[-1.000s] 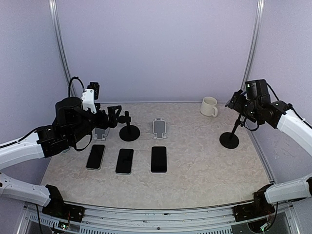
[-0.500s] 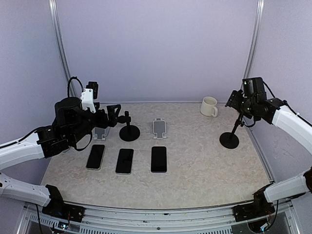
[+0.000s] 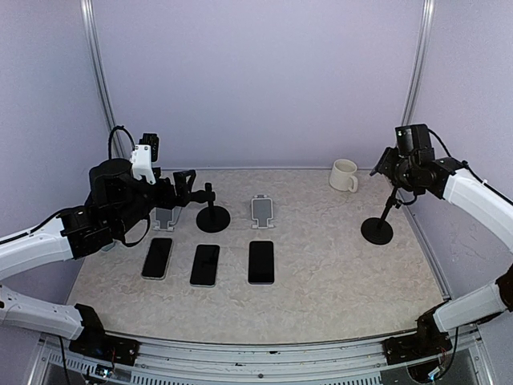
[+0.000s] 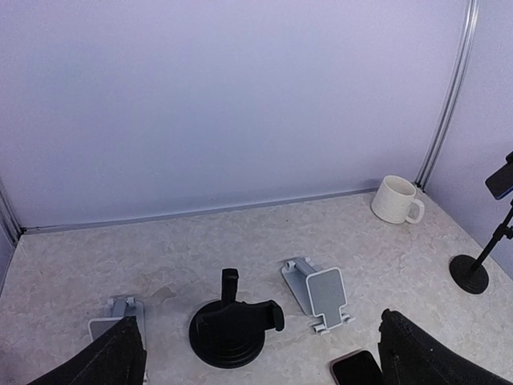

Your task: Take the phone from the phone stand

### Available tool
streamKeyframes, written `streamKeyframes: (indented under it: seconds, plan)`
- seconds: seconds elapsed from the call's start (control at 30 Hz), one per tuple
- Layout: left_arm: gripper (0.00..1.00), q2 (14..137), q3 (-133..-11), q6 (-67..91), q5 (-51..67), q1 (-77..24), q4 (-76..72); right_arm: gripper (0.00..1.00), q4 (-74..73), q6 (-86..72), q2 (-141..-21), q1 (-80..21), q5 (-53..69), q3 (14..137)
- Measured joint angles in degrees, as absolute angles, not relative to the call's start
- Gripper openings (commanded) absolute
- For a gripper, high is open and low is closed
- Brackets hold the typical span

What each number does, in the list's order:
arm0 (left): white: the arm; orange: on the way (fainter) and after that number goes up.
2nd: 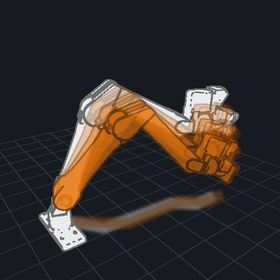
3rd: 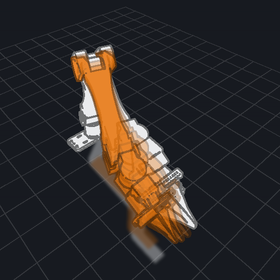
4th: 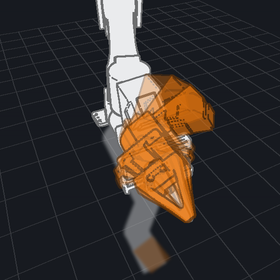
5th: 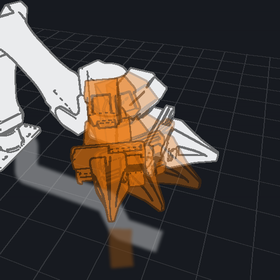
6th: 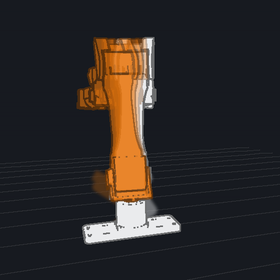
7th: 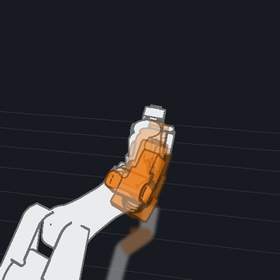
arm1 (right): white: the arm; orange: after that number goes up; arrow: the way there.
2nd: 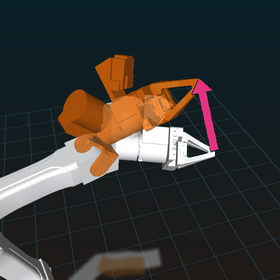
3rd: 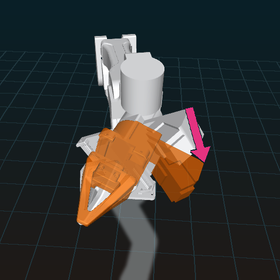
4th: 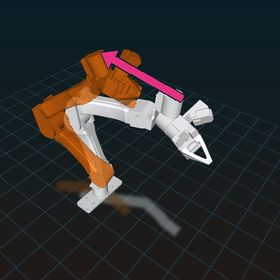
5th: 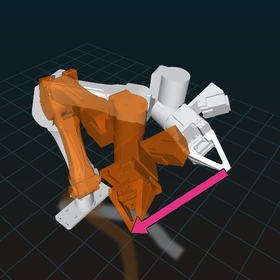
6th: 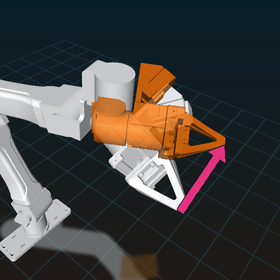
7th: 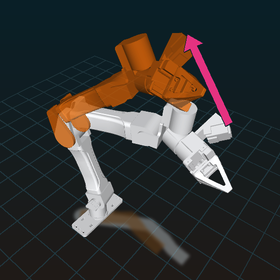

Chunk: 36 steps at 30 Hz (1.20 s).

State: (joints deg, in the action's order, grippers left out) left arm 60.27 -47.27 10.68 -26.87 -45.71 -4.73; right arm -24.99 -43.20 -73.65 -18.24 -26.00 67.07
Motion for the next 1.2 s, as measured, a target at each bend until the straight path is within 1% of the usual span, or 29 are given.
streamKeyframes:
  seconds: [0.13,0.37,0.57,0.73,0.97,1.2]
  plan:
    - [0.99,60.2,-47.2,10.7,-26.9,-45.6,-4.7,0.58,-25.4,-43.7,-73.6,-18.1,-26.7,67.1]
    - [0.99,59.5,-47.0,10.7,-27.0,-45.3,-4.7,0.38,-25.6,-44.1,-73.6,-17.3,-26.9,67.3]
    - [0.99,59.5,-47.0,10.7,-26.9,-45.3,-4.7,0.33,-26.4,-42.9,-73.6,-17.0,-25.3,67.8]
    - [0.99,59.5,-47.0,10.7,-26.3,-45.3,-4.7,0.22,-27.1,-40.8,-73.7,-16.9,-21.5,68.8]
    - [0.99,60.5,-47.2,10.1,-24.6,-45.8,-4.7,0.15,-26.9,-36.1,-73.5,-16.8,-15.3,68.9]
    - [0.99,63.9,-50.2,8.8,-23.4,-48.4,-4.2,0.01,-26.9,-32.1,-72.7,-16.7,-8.8,68.9]
